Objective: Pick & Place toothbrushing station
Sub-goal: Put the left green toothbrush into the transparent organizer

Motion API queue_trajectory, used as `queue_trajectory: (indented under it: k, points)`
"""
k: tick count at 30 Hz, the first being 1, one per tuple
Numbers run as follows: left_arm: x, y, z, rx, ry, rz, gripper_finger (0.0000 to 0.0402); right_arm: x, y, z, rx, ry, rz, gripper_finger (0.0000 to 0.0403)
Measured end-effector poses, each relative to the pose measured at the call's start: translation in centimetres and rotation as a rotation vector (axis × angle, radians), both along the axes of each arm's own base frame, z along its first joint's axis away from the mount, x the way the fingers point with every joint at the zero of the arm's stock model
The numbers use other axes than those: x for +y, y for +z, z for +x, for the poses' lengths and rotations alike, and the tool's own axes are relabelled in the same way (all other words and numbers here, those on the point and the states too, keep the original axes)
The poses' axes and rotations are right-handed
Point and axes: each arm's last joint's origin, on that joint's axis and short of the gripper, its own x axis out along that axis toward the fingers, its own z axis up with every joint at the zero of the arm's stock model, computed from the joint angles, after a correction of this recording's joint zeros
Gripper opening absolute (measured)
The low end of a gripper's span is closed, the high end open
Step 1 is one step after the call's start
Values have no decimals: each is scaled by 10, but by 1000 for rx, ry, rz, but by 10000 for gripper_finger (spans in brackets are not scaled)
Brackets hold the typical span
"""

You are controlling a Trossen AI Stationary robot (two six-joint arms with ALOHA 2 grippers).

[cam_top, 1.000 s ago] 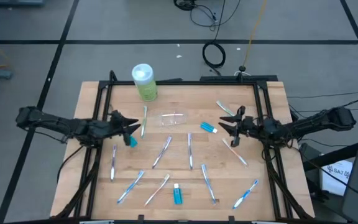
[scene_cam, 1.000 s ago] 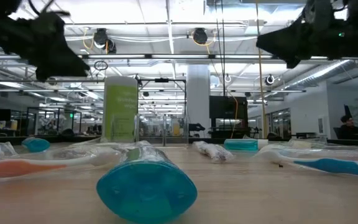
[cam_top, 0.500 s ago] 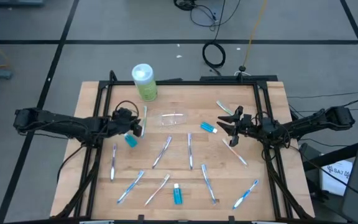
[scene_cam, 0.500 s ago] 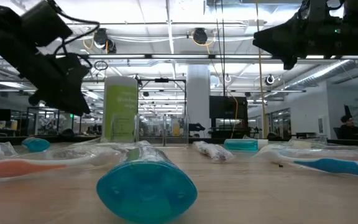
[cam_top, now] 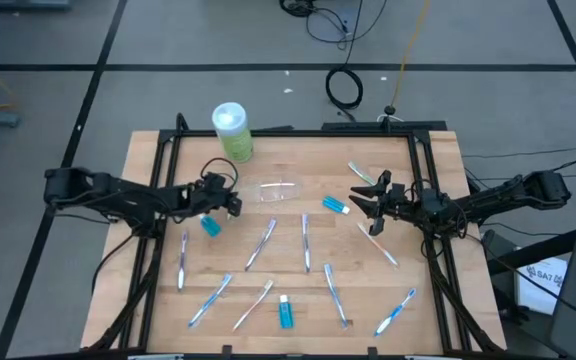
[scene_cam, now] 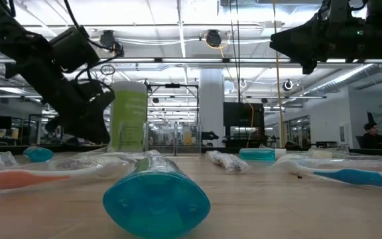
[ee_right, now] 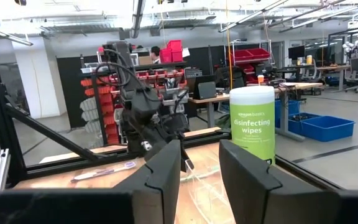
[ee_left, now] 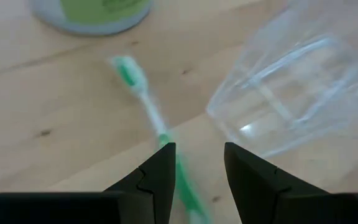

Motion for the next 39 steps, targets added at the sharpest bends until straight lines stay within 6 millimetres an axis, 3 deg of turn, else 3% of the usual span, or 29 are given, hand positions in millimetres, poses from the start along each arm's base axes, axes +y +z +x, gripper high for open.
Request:
queue_trajectory:
  k: [18,30,39]
  points:
    - [14,-25,-1,169,37,9,138,0,0,0,4,-5,-19,102]
    - [14,-27,-5,179,99,-7,15,0,0,0,10,-6,-25,102]
    - [14,-25,-5,150,121,-6,21,0,0,0,10,-6,-25,102]
